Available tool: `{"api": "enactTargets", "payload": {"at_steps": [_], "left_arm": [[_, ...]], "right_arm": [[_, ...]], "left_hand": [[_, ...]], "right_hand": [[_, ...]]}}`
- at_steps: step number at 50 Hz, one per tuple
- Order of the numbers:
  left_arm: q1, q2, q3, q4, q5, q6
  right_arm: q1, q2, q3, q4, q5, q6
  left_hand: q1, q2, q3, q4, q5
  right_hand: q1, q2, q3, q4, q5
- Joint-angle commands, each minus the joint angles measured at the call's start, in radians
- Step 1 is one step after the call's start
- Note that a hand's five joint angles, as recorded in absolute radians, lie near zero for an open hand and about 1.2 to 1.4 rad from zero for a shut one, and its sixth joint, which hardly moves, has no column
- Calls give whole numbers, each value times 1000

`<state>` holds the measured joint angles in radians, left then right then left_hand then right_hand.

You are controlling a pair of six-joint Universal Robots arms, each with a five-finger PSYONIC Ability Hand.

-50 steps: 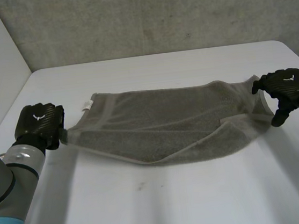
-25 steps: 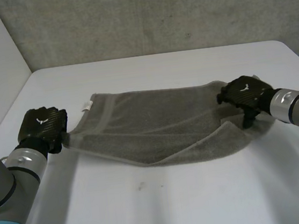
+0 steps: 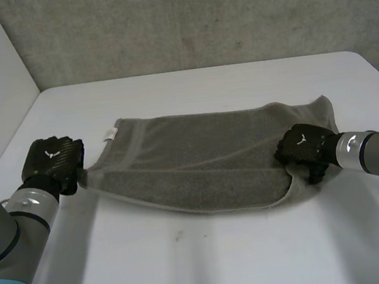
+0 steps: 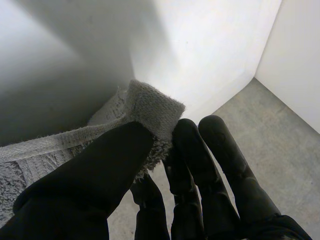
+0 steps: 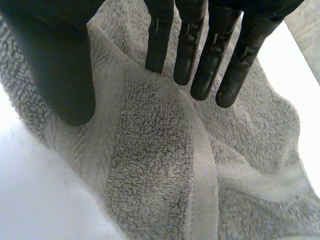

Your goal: Fold the laundry

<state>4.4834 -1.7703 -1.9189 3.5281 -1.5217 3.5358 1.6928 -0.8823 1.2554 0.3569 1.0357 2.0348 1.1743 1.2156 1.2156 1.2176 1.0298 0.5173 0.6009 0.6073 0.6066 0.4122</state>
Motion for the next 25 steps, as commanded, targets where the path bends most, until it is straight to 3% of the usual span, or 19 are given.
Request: {"api": "enactTargets", "payload": {"at_steps": [1,6,10,25], "left_arm": [[0,0,-2,0,0,0],[2,0,-2,0,0,0],[0,-1,0,0,0,0],[0,-3,-2,0,0,2]], "right_arm": [[-4,-34,10,-1,20,-13],[-10,-43,35,-7,17,-13],[-10,-40,45,-15,14,-15],[-7,-9,44,-82,40,-4]], "left_hand": [[222,181,181,179,192],[222,181,181,179,192],[222,181,181,179,192],[222,181,181,179,192]], "right_hand": [[266,183,176,177,197],[264,180,173,174,194],[29,-54,-61,-60,-40],[149,65,59,60,80]]}}
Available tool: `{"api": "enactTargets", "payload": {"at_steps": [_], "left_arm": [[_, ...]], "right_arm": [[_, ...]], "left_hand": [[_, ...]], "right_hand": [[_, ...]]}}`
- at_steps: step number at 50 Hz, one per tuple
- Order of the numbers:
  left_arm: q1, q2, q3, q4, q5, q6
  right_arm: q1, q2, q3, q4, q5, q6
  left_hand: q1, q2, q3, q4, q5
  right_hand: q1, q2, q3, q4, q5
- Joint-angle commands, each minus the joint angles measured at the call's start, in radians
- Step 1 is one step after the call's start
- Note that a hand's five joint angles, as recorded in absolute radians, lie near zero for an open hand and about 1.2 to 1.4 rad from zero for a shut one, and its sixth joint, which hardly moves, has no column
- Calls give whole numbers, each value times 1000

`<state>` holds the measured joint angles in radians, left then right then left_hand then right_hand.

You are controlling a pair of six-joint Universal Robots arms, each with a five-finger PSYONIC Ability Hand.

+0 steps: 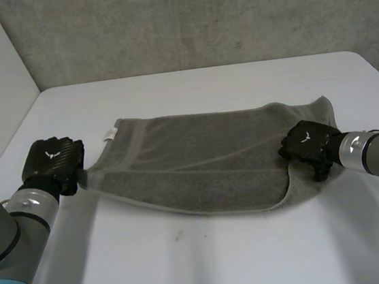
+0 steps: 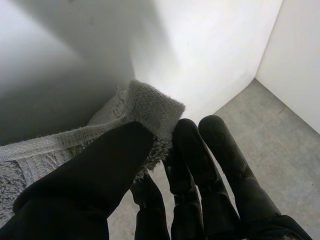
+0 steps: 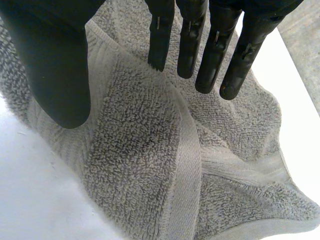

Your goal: Fold the laundry

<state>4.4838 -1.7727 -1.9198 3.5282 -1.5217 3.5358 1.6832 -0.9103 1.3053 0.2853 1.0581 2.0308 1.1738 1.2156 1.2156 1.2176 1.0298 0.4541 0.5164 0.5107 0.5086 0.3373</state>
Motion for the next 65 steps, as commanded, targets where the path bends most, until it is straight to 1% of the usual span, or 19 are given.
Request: {"api": "enactTargets", "payload": {"at_steps": [1,2,4,5,6,16,21,23,27,32,34,37,39,45,51,59,61,64,65], "left_arm": [[0,-1,-1,0,0,0],[0,-1,-1,0,0,0],[0,-1,-1,0,0,2],[0,-1,-1,0,0,2],[0,-1,-1,0,0,2],[-3,19,2,-11,0,6],[8,138,13,-32,0,6],[31,228,33,-57,0,8],[46,326,74,-101,0,8],[52,412,183,-247,-2,6],[48,423,270,-384,0,6],[44,420,312,-457,0,8],[41,405,367,-576,3,9],[41,271,386,-692,9,51],[23,59,378,-721,3,160],[-21,-175,525,-687,-9,176],[-54,-246,687,-677,-17,175],[-64,-277,794,-670,-28,169],[-74,-309,912,-660,-44,158]], "right_arm": [[3,22,-9,-11,22,0],[3,22,-9,-11,22,0],[4,19,-17,-11,26,5],[4,19,-17,-11,26,5],[7,13,-21,-12,26,12],[0,-148,-26,-11,22,290],[-66,-272,20,-9,28,408],[-130,-410,58,0,31,448],[-181,-542,86,9,36,456],[-254,-673,77,91,25,448],[-302,-751,62,165,14,436],[-316,-771,51,209,13,422],[-321,-786,40,283,11,364],[-312,-768,80,347,22,223],[-241,-581,115,354,49,124],[-83,-351,-6,337,230,128],[-24,-267,-127,295,321,128],[0,-236,-201,259,361,132],[13,-210,-280,206,394,140]], "left_hand": [[222,181,181,179,192],[222,181,181,179,192],[222,181,181,179,192],[222,181,181,179,192],[222,181,181,179,192],[222,181,181,179,192],[222,181,181,179,192],[222,181,181,179,192],[222,181,181,179,192],[222,181,181,179,192],[222,181,181,179,192],[222,181,181,179,192],[222,181,181,179,192],[222,181,181,179,192],[222,181,181,179,192],[222,181,181,179,192],[222,181,181,179,192],[222,181,181,179,192],[222,181,181,179,192]], "right_hand": [[320,257,263,265,262],[321,259,264,266,263],[767,705,711,713,710],[770,708,713,715,712],[940,878,884,886,883],[942,880,886,888,884],[942,880,886,888,884],[942,880,886,888,884],[942,880,886,888,884],[942,880,886,888,884],[942,880,886,888,884],[942,880,886,888,884],[942,880,886,888,884],[942,880,886,888,884],[942,880,886,888,884],[942,880,886,888,884],[942,880,886,888,884],[942,880,886,888,884],[942,880,886,888,884]]}}
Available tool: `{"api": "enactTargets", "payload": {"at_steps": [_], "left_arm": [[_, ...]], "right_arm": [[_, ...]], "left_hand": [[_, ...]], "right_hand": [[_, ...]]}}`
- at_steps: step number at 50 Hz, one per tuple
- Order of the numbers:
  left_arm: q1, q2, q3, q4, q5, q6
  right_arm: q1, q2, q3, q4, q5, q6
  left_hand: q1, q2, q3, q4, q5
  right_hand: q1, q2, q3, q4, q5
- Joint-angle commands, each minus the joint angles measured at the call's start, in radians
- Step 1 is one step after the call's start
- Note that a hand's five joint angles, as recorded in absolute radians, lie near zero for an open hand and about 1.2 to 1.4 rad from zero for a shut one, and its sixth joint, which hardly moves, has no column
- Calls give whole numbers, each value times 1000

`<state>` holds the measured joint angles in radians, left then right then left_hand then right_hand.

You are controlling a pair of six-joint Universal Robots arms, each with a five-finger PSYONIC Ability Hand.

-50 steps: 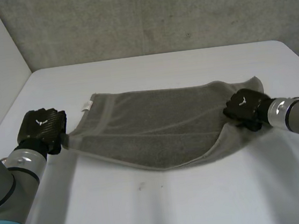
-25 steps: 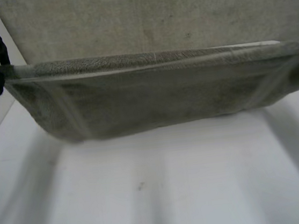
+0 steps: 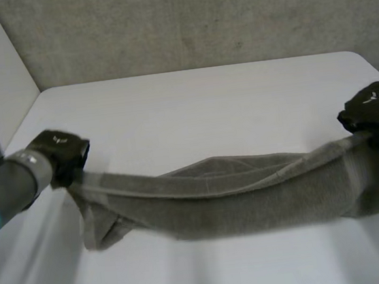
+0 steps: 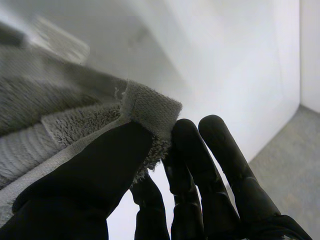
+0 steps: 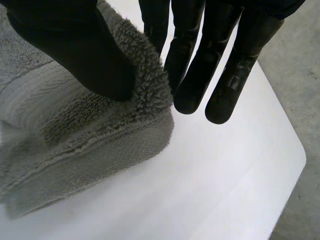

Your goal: Fold the laundry

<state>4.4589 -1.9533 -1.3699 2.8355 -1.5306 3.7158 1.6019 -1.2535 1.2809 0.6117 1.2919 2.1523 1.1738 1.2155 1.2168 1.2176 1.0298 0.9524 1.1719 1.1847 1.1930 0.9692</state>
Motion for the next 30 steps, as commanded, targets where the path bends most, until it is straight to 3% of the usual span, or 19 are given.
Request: {"api": "enactTargets", "payload": {"at_steps": [1,2,4,5,6,7,8,9,12,21,30], "left_arm": [[-52,-160,488,47,-57,-36],[-52,-161,489,47,-57,-36],[-58,-193,714,105,-89,-83],[-58,-193,715,105,-89,-83],[-62,-193,791,163,-103,-117],[-63,-193,792,163,-103,-117],[-69,-184,823,226,-114,-157],[-72,-161,819,292,-126,-193],[-73,-112,783,381,-141,-246],[-63,-92,588,397,-135,-263],[-53,-108,258,445,-128,-264]], "right_arm": [[104,152,-343,-197,190,30],[104,152,-344,-198,190,31],[121,157,-473,-425,234,96],[121,157,-474,-426,234,97],[136,140,-494,-563,250,153],[141,112,-477,-696,263,213],[141,112,-477,-698,264,213],[144,71,-433,-805,262,268],[144,-16,-320,-923,247,329],[153,-37,-163,-923,187,336],[156,54,9,-802,178,334]], "left_hand": [[222,181,180,179,192],[222,181,180,179,192],[222,181,180,179,192],[222,181,180,179,192],[222,181,180,179,192],[222,181,180,179,192],[222,181,180,179,192],[222,181,180,179,192],[222,181,180,179,192],[222,181,180,179,192],[222,181,180,179,192]], "right_hand": [[444,224,212,203,252],[444,224,212,203,252],[444,224,212,203,252],[444,224,212,203,252],[444,224,212,203,252],[444,224,212,203,252],[444,224,212,203,252],[444,224,212,203,252],[444,224,212,203,252],[444,224,212,203,252],[444,224,212,203,252]]}}
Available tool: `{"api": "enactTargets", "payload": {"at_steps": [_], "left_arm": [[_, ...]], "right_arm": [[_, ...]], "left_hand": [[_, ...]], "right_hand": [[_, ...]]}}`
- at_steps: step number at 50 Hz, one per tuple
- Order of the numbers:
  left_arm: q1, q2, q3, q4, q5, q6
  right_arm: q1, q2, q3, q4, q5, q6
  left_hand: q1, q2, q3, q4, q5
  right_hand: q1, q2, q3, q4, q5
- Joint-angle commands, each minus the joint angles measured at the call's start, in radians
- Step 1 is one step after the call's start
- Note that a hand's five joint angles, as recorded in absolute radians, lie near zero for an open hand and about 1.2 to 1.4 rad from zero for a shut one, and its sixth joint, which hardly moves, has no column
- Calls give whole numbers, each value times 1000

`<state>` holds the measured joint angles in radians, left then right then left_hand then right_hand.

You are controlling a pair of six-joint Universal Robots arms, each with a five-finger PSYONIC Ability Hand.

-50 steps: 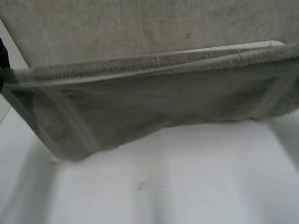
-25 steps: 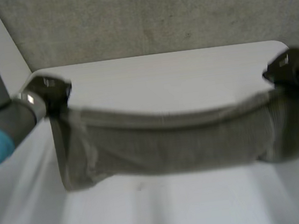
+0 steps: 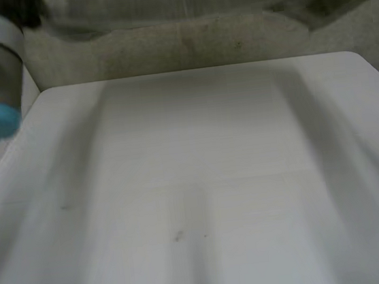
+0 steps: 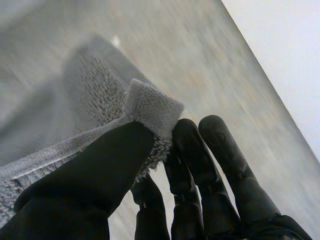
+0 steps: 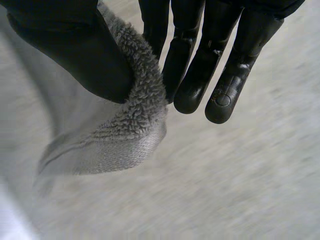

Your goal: Fold the laundry

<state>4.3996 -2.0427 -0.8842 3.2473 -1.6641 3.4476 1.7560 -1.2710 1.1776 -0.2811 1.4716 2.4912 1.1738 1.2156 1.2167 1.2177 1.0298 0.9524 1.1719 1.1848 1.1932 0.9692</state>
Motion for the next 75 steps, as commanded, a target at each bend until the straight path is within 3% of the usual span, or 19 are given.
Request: {"api": "enactTargets", "payload": {"at_steps": [1,10,15,17,18,20,23,25,28,34,37,39,42,49,60,75], "left_arm": [[6,-30,-292,55,7,4],[14,-79,-579,140,63,16],[49,-30,-748,104,86,64],[69,95,-863,8,87,193],[69,96,-863,8,87,194],[112,217,-959,-123,87,327],[141,274,-998,-198,87,387],[179,398,-1050,-335,99,476],[201,466,-1066,-394,151,524],[215,461,-1030,-357,234,522],[199,392,-984,-299,250,499],[154,264,-908,-249,244,460],[124,199,-852,-236,241,436],[89,-42,-584,-230,233,341],[44,-223,-316,-228,164,303],[34,-347,-148,-227,115,303]], "right_arm": [[2,96,154,109,-8,-6],[-1,206,312,165,-10,-40],[-12,177,393,269,0,-178],[-18,89,448,415,1,-293],[-18,88,448,416,1,-293],[-58,-54,511,581,4,-382],[-90,-128,537,652,-5,-416],[-154,-239,557,741,-23,-475],[-181,-280,554,740,-71,-515],[-187,-260,542,706,-140,-506],[-176,-149,534,666,-143,-480],[-159,-33,490,614,-119,-442],[-145,2,467,591,-91,-419],[-58,205,334,435,70,-336],[-52,249,280,188,102,-252],[-6,331,249,126,104,-233]], "left_hand": [[222,181,180,179,192],[222,181,180,179,192],[222,181,180,179,192],[222,181,180,179,192],[222,181,180,179,192],[222,181,180,179,192],[222,181,180,179,192],[222,181,180,179,192],[222,181,180,179,192],[222,181,180,179,192],[222,181,180,179,192],[222,181,180,179,192],[222,181,180,179,192],[222,181,180,179,192],[222,181,180,179,192],[222,181,180,179,192]], "right_hand": [[444,224,211,203,252],[444,224,211,203,252],[444,224,211,203,252],[444,224,211,203,252],[444,224,211,203,252],[444,224,211,203,252],[444,224,211,203,252],[444,224,211,203,252],[444,224,211,203,252],[444,224,211,203,252],[444,224,211,203,252],[444,224,211,203,252],[444,224,211,203,252],[444,224,211,203,252],[444,224,211,203,252],[444,224,211,203,252]]}}
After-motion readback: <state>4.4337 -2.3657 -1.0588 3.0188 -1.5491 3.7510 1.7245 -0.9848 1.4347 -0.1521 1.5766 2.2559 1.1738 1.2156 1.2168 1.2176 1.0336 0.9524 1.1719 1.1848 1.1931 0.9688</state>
